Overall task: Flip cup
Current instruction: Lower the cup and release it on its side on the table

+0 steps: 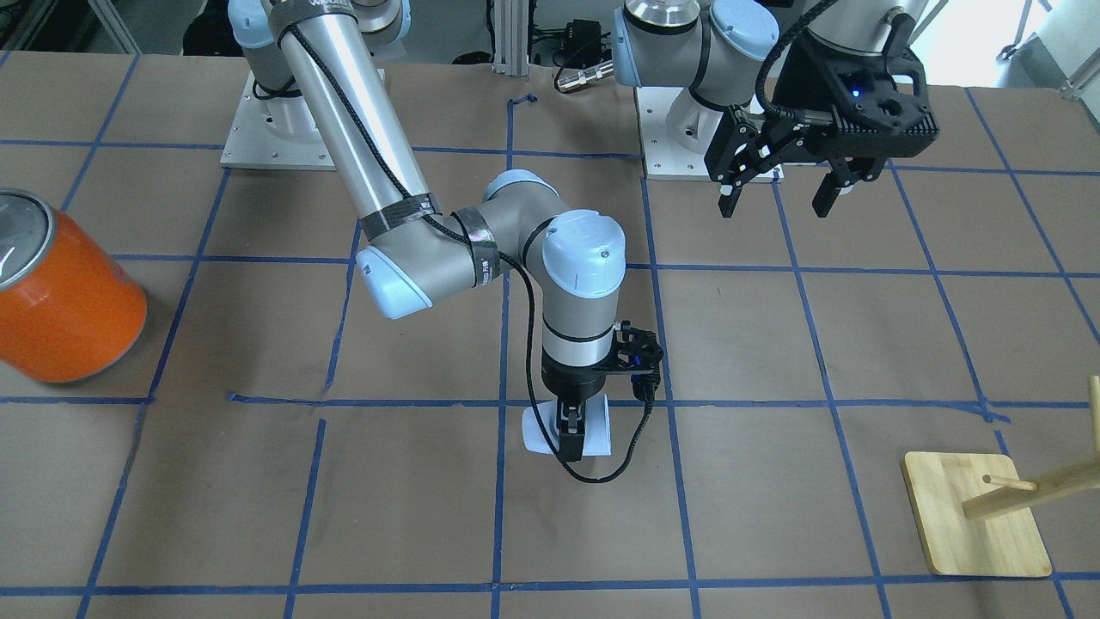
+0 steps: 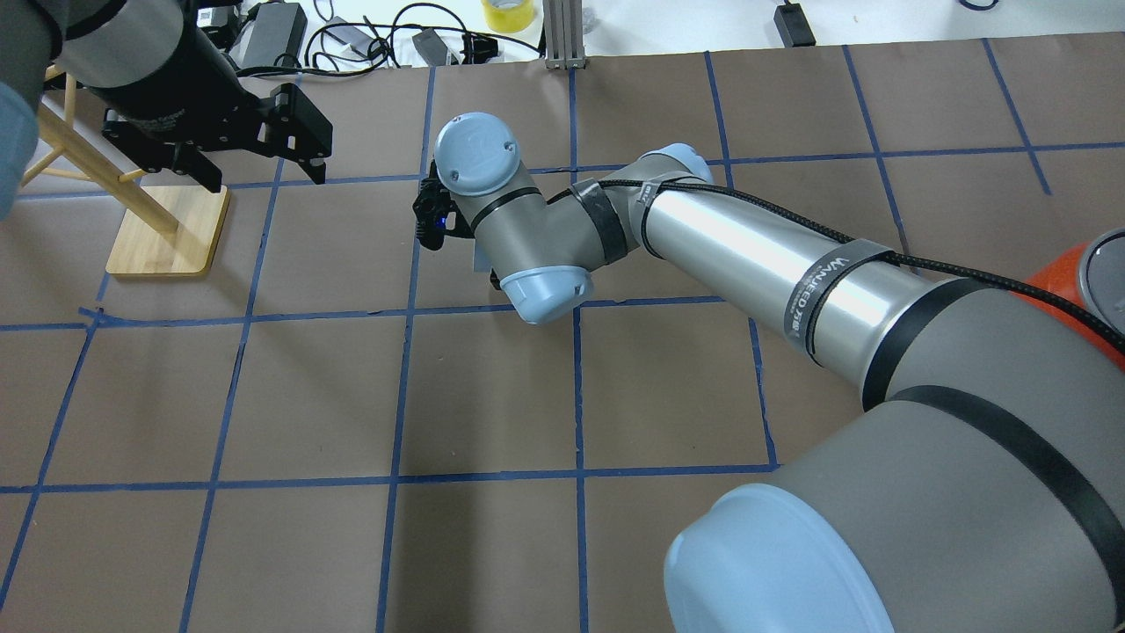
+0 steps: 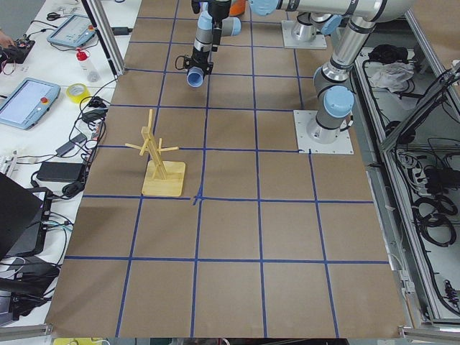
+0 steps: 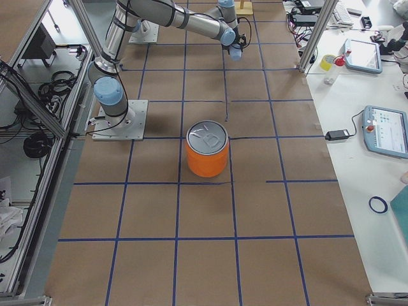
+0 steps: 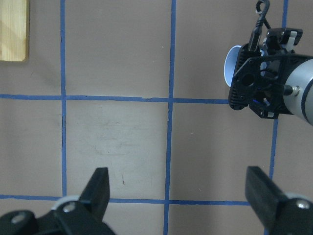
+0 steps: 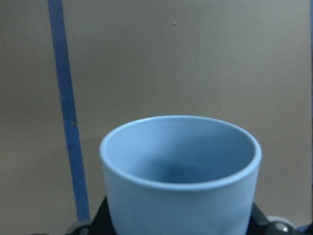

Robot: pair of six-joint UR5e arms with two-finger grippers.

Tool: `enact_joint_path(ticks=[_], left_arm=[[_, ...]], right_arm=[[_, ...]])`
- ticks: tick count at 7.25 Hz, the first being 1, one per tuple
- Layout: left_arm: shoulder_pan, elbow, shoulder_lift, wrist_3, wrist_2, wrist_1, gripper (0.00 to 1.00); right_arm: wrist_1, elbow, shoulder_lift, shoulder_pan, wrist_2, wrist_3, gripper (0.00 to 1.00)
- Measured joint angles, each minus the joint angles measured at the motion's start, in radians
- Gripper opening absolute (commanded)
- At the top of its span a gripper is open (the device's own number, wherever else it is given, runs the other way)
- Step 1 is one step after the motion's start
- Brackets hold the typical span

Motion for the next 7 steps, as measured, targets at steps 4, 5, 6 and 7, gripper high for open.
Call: enact_joint_path(ticks=[4, 5, 6, 7], left_arm=[[-0.001, -0.003, 0.003, 0.0, 0.0, -0.002, 1.0], [-0.001, -0.001, 0.003, 0.0, 0.0, -0.003, 1.0], [-0.001, 0.0, 0.003, 0.0, 0.0, -0.004, 1.0], [-0.001, 0.001, 0.003, 0.0, -0.001, -0.004, 1.0]], right_arm=[[-0.01, 0.0, 0.04, 0.018, 0.01, 0.001, 0.88], [-0.011, -0.001, 0.042, 0.018, 0.009, 0.002, 1.0], [-0.012, -0.004, 0.039, 0.018, 0.007, 0.003, 1.0], [-0.011, -0.01, 0.034, 0.017, 0.003, 0.004, 1.0]])
